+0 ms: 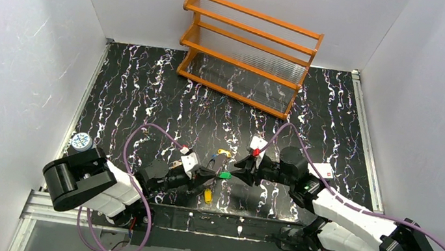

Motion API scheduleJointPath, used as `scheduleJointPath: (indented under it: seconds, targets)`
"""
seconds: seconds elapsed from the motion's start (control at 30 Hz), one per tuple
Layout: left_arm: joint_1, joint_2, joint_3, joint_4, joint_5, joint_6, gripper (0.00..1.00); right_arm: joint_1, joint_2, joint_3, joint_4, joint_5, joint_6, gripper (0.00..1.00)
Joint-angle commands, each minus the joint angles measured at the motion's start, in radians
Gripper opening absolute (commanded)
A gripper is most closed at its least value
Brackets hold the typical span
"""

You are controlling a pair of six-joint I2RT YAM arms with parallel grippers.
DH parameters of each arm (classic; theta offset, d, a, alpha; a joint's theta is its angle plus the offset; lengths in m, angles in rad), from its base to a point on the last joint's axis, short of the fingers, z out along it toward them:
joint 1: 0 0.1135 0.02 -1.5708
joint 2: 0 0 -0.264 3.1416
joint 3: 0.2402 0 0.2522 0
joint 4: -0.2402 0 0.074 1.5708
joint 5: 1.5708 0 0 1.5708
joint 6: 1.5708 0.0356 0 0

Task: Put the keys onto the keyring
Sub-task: Adjust the keyring.

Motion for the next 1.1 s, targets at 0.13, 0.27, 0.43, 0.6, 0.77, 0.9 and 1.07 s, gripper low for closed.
scheduleJointPath:
  seconds: [0.13, 0.27, 0.43, 0.6, 0.77, 0.9, 1.07]
  targets:
    - [-0.006, 0.005, -0.006, 0.097, -0.016, -0.024, 0.0, -0.004, 0.058, -0.025, 0.225, -0.197, 0.03, 0.36]
    - [-0.006, 0.007, -0.006, 0.103, -0.004, -0.024, 0.0, -0.004, 0.132, -0.019, 0.283, -0.267, 0.044, 0.33]
    - [-0.006, 0.002, -0.006, 0.104, 0.002, -0.026, 0.0, -0.004, 0.209, -0.002, 0.316, -0.305, 0.047, 0.28]
    - [-0.006, -0.007, -0.006, 0.104, 0.015, -0.022, 0.0, -0.004, 0.266, 0.019, 0.347, -0.293, 0.064, 0.25]
    - [-0.006, -0.013, -0.006, 0.104, 0.017, -0.021, 0.0, -0.004, 0.314, 0.041, 0.38, -0.295, 0.087, 0.28]
    - [-0.006, -0.016, -0.006, 0.104, 0.02, -0.022, 0.0, -0.004, 0.352, 0.058, 0.397, -0.313, 0.088, 0.31]
    - [-0.006, -0.016, -0.007, 0.105, 0.027, -0.021, 0.0, -0.004, 0.376, 0.074, 0.409, -0.34, 0.115, 0.3]
